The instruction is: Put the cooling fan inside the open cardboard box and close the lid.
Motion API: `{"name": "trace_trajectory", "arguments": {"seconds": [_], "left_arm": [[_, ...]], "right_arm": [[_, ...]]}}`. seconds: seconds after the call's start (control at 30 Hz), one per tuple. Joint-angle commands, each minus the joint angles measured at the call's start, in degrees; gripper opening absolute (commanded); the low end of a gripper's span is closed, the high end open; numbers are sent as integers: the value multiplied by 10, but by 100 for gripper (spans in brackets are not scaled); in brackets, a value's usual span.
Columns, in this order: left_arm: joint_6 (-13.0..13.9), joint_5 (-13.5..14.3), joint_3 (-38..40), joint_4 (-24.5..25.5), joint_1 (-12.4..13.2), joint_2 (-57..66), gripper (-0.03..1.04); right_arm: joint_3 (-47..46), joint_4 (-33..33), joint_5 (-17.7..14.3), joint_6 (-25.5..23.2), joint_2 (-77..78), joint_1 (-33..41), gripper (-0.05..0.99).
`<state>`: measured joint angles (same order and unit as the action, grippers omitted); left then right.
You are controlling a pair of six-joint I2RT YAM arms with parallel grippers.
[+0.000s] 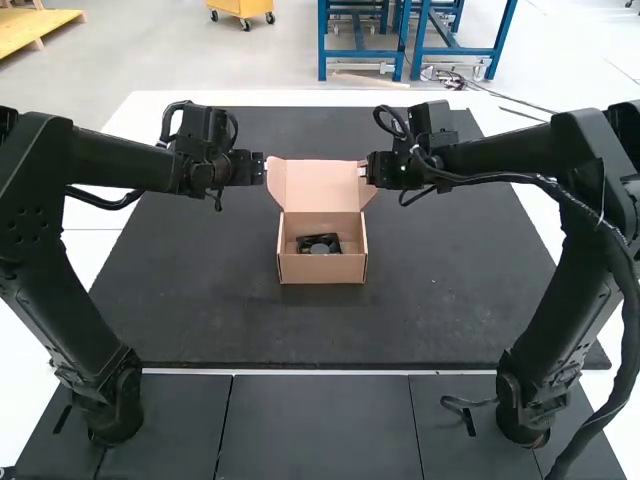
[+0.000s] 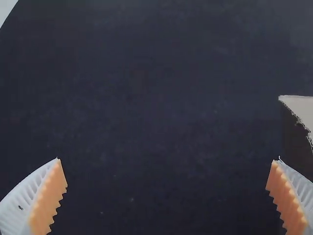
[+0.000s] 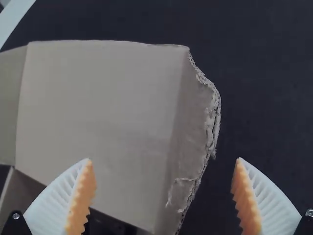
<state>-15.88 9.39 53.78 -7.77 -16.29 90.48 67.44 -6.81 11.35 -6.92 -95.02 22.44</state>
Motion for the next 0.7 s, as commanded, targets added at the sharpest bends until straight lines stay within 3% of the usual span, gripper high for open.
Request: {"name": "trace_trajectory", "arguments": {"seconds": [0.0, 0.27, 0.5, 0.67], "left_arm": [[5, -20, 16, -6, -13, 1, 96], [4, -23, 17, -10, -34, 1, 96], [4, -23, 17, -7, -35, 1, 96], [2, -23, 15, -1, -35, -2, 96]], "right_arm": [[15, -7, 0, -6, -4, 2, 59], [14, -14, -1, -13, -4, 1, 44], [16, -12, 0, -13, -4, 2, 29], [18, -13, 3, -13, -4, 1, 12]]}}
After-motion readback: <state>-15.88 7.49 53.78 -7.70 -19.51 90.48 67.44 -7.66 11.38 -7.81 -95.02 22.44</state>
